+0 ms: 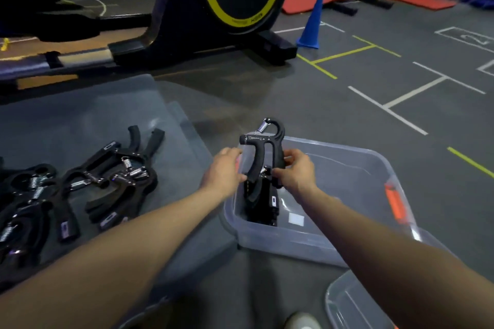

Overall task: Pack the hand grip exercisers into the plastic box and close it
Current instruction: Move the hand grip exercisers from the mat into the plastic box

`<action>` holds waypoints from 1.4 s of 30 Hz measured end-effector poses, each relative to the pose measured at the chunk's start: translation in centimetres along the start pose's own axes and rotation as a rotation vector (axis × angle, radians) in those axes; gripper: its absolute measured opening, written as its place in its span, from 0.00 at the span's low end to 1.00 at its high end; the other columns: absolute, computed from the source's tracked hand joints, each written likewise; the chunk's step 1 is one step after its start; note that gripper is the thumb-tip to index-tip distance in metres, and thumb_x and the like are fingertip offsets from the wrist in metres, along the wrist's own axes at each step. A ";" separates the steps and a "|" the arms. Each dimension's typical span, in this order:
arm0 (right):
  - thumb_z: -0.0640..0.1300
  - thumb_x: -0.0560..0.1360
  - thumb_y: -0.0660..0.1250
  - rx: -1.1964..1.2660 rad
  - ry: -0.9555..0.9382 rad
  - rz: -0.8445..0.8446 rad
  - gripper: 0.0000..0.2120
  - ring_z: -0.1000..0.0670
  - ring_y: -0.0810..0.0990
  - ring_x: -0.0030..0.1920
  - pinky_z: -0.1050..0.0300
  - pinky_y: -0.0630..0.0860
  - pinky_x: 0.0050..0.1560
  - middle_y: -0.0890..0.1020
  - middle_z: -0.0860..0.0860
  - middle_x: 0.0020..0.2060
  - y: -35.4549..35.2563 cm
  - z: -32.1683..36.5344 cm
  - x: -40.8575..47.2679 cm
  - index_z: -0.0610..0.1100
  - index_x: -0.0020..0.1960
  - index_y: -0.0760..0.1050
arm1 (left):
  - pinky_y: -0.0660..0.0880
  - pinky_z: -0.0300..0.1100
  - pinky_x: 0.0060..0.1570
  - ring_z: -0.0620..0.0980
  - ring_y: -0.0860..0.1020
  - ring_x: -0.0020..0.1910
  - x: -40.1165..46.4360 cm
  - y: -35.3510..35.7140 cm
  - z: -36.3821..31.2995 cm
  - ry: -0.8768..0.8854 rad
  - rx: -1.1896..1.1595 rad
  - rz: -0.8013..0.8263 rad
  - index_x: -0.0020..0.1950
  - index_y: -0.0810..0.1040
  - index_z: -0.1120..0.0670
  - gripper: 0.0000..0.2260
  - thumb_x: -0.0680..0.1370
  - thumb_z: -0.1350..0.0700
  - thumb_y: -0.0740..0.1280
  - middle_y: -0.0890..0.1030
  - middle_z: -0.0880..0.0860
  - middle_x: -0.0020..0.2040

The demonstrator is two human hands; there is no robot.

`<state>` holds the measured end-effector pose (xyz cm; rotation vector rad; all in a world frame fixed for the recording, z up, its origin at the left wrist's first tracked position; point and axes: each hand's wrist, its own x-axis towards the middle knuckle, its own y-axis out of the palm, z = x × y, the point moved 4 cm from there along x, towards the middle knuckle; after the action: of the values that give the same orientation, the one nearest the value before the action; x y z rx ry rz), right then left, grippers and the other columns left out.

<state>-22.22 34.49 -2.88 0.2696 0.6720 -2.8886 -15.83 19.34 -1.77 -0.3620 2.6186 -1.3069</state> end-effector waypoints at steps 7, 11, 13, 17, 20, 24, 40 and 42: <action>0.30 0.64 0.69 -0.024 0.192 -0.020 0.14 0.36 0.84 0.37 0.42 0.82 0.39 0.79 0.45 0.34 -1.1 -5.4 1.5 0.44 0.44 0.72 | 0.60 0.42 0.71 0.53 0.65 0.71 1.3 1.5 0.7 -0.021 0.087 0.108 0.74 0.61 0.57 0.30 0.74 0.59 0.69 0.65 0.53 0.72; 0.30 0.62 0.71 -0.058 0.242 0.002 0.15 0.41 0.79 0.31 0.42 0.82 0.40 0.77 0.47 0.30 0.4 -6.5 2.2 0.47 0.35 0.70 | 0.58 0.40 0.72 0.52 0.64 0.72 1.9 2.1 1.0 -0.022 0.089 0.132 0.74 0.60 0.58 0.30 0.75 0.60 0.68 0.62 0.52 0.74; 0.30 0.61 0.71 -0.057 0.257 0.010 0.13 0.43 0.78 0.31 0.42 0.82 0.40 0.77 0.47 0.30 1.2 -6.6 2.7 0.45 0.37 0.72 | 0.57 0.39 0.73 0.52 0.63 0.73 2.2 2.3 1.2 -0.020 0.100 0.139 0.75 0.59 0.58 0.30 0.75 0.60 0.68 0.61 0.52 0.75; 0.31 0.62 0.71 -0.054 0.306 0.032 0.13 0.43 0.79 0.31 0.40 0.82 0.44 0.79 0.44 0.32 2.6 -7.1 3.4 0.45 0.36 0.72 | 0.54 0.37 0.72 0.50 0.61 0.74 2.7 2.5 1.5 0.000 0.119 0.154 0.75 0.59 0.57 0.30 0.76 0.60 0.67 0.60 0.52 0.76; 0.31 0.62 0.72 -0.071 0.346 0.031 0.14 0.43 0.80 0.33 0.40 0.82 0.45 0.79 0.45 0.30 3.2 -7.6 3.6 0.46 0.32 0.70 | 0.54 0.35 0.72 0.50 0.61 0.74 2.8 2.5 1.6 0.009 0.122 0.159 0.75 0.59 0.57 0.30 0.75 0.61 0.68 0.60 0.52 0.76; 0.32 0.62 0.73 -0.102 0.368 0.023 0.14 0.43 0.81 0.34 0.42 0.82 0.46 0.78 0.46 0.26 3.4 -7.9 3.6 0.45 0.31 0.70 | 0.53 0.34 0.71 0.49 0.62 0.74 2.7 2.4 1.8 0.010 0.119 0.155 0.75 0.60 0.56 0.31 0.75 0.60 0.68 0.61 0.51 0.76; 0.34 0.67 0.73 -0.114 0.335 0.069 0.11 0.43 0.83 0.47 0.47 0.79 0.56 0.82 0.44 0.41 3.8 -8.2 3.5 0.45 0.45 0.76 | 0.54 0.35 0.72 0.48 0.61 0.74 2.5 2.4 1.8 -0.005 0.089 0.191 0.75 0.59 0.55 0.30 0.76 0.60 0.67 0.59 0.48 0.77; 0.34 0.67 0.73 -0.123 0.336 0.067 0.10 0.44 0.82 0.46 0.47 0.79 0.56 0.81 0.45 0.40 3.7 -8.2 3.5 0.43 0.44 0.76 | 0.53 0.35 0.72 0.48 0.60 0.75 2.5 2.4 1.9 0.002 0.096 0.191 0.75 0.59 0.55 0.30 0.76 0.60 0.67 0.59 0.48 0.77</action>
<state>-23.73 34.47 -12.39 0.7564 0.8697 -2.7487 -18.04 18.59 -4.98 -0.0935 2.5082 -1.3613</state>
